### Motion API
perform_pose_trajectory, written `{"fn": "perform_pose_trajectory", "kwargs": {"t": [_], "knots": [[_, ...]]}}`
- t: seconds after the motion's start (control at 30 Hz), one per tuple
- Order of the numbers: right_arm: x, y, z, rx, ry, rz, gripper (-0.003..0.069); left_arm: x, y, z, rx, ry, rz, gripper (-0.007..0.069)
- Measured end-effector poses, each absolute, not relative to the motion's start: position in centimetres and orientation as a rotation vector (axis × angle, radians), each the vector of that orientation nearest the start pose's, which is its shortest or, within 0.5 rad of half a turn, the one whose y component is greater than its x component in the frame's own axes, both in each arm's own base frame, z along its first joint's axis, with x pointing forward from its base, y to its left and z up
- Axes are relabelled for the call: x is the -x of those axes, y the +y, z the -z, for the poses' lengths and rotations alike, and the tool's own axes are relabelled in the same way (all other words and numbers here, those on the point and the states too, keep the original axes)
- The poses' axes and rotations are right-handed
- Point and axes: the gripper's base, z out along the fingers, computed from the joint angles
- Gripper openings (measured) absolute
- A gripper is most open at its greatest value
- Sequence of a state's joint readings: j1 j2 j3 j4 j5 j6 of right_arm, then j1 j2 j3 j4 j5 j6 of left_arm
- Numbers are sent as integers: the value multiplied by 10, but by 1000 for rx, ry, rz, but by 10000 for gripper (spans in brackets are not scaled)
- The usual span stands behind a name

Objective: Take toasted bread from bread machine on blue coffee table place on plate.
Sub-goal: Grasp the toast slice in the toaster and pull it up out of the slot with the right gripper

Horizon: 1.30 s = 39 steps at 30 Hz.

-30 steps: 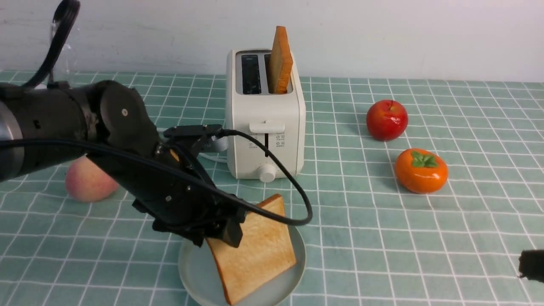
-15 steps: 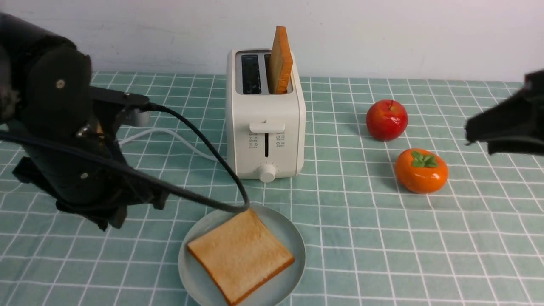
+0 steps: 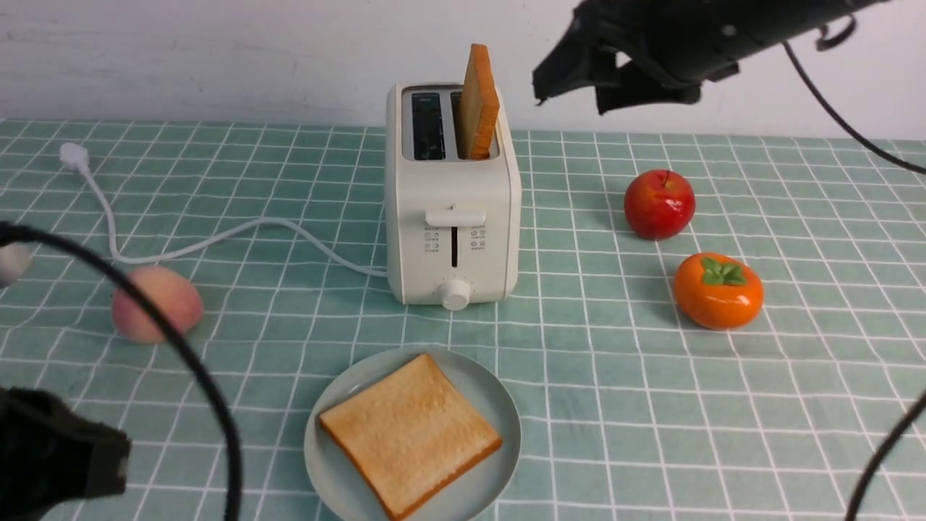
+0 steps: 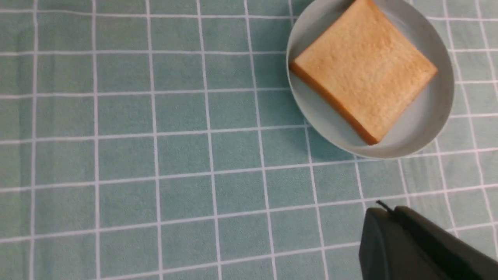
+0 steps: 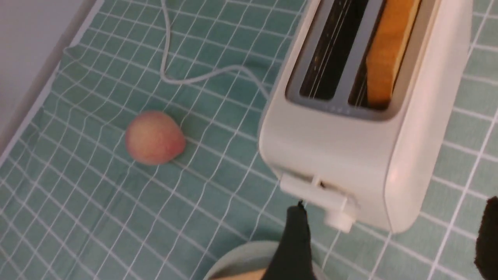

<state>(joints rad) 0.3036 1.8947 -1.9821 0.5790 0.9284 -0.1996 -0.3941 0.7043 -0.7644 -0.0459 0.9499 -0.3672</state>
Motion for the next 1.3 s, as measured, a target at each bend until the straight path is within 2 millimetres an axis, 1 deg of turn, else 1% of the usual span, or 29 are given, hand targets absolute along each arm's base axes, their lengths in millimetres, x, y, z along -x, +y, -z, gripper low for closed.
{"fn": "perform_pose_trajectory", "kwargs": {"t": [0.03, 0.07, 0.1, 0.13, 0.17, 0.2, 0.33, 0.43, 0.47, 0.63, 0.73, 0.83, 0.9, 0.93, 0.97, 1.0, 1.03, 1.1, 1.13, 1.17, 1.2, 1.23, 1.3], "knots": [[-404, 168, -396, 399, 2220, -763, 582, -106, -48, -327, -15, 2413, 419, -14], [-412, 171, -393, 400, 2210, -760, 583, -100, -46, -327, -13, 2395, 430, -14], [-429, 176, -387, 394, 2187, -750, 584, -90, -42, -326, -10, 2365, 447, -14], [-439, 178, -380, 390, 2185, -743, 585, -85, -40, -326, -8, 2355, 455, -14], [-438, 178, -382, 391, 2176, -741, 585, -83, -39, -326, -7, 2348, 458, -14], [-453, 182, -373, 386, 2163, -733, 585, -76, -36, -326, 3, 2335, 468, -14], [-477, 188, -348, 372, 2162, -728, 587, -62, -31, -327, 43, 2327, 491, -14], [-484, 191, -337, 358, 2169, -736, 587, -59, -29, -326, 51, 2338, 491, -14], [-489, 193, -327, 352, 2176, -738, 587, -57, -29, -325, 53, 2347, 489, -14], [-494, 202, -313, 390, 2158, -722, 583, -56, -28, -324, 58, 2362, 485, -14], [-496, 206, -308, 393, 2151, -721, 555, -56, -28, -324, 61, 2362, 486, -14], [-499, 209, -303, 386, 2138, -716, 376, -56, -28, -324, 65, 2363, 485, -14], [-500, 209, -303, 382, 2134, -719, 193, -56, -28, -324, 66, 2366, 484, -14], [-499, 209, -305, 383, 2131, -719, 125, -56, -28, -324, 66, 2368, 481, -14], [-499, 209, -305, 383, 2131, -719, 104, -56, -28, -324, 65, 2368, 480, -14], [-496, 208, -311, 391, 2123, -713, 90, -56, -27, -323, 64, 2375, 467, -14], [-496, 208, -313, 392, 2121, -712, 92, -56, -27, -323, 64, 2376, 464, -14], [-487, 203, -333, 422, 2102, -680, 108, -56, -25, -322, 62, 2386, 428, -14], [-481, 199, -346, 437, 2089, -662, 108, -55, -24, -321, 61, 2393, 412, -14], [-472, 193, -365, 457, 2073, -644, 108, -55, -23, -321, 61, 2399, 401, -14], [-468, 190, -372, 462, 2067, -636, 108, -55, -22, -321, 60, 2400, 391, -14], [-460, 185, -387, 474, 2055, -625, 108, -55, -22, -321, 60, 2401, 386, -14], [-422, 164, -440, 518, 2018, -600, 108, -56, -22, -321, 59, 2395, 383, -14]]}}
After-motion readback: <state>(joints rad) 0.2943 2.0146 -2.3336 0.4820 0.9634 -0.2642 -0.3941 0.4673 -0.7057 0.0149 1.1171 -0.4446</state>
